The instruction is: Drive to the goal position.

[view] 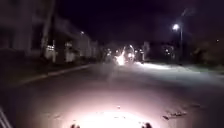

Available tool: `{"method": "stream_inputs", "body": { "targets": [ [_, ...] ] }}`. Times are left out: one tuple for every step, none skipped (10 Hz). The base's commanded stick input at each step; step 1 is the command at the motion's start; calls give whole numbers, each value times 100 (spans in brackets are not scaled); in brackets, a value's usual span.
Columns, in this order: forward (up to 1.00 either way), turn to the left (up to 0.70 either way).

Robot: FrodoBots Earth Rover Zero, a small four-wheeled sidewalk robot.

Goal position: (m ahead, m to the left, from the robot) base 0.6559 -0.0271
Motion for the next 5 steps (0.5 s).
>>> {"method": "stream_inputs", "body": {
  "targets": [
    [85, 0],
    [85, 0],
    [85, 0],
    [85, 0],
    [85, 0]
  ]
}}
